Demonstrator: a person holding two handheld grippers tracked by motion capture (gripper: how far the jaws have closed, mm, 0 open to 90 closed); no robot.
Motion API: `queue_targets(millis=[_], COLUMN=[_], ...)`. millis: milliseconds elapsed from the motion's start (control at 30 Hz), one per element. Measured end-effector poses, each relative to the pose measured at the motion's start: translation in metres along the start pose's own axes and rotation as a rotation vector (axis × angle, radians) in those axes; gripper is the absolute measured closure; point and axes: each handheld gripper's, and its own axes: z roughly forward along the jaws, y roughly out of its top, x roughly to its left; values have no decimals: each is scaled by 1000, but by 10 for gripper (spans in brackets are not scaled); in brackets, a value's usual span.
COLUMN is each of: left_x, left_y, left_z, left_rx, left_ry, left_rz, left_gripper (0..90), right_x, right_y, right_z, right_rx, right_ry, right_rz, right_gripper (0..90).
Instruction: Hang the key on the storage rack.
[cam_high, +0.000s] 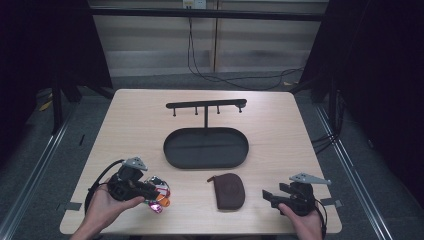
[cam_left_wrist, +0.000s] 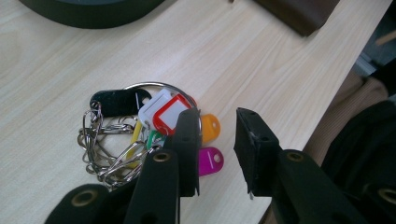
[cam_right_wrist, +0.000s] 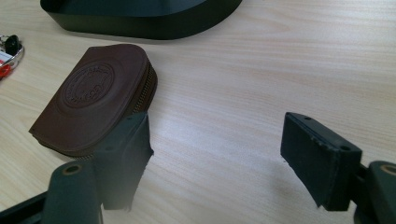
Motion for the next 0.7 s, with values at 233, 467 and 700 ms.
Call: queue_targets(millis=[233, 467, 700], left_x=[-4, 1, 0], left_y=[10, 16, 16], left_z=[10, 24, 30], left_rx=[80, 173, 242], left_ry=[-7, 18, 64], left_rz=[32, 15, 56], left_gripper=[742, 684, 680], right_x=[0, 0, 0], right_y=[0, 0, 0], right_z=[-1, -1, -1], right_rx=[-6, -2, -3], right_ry=[-5, -11, -10], right_rz=[0, -1, 0], right_gripper=[242, 247, 248])
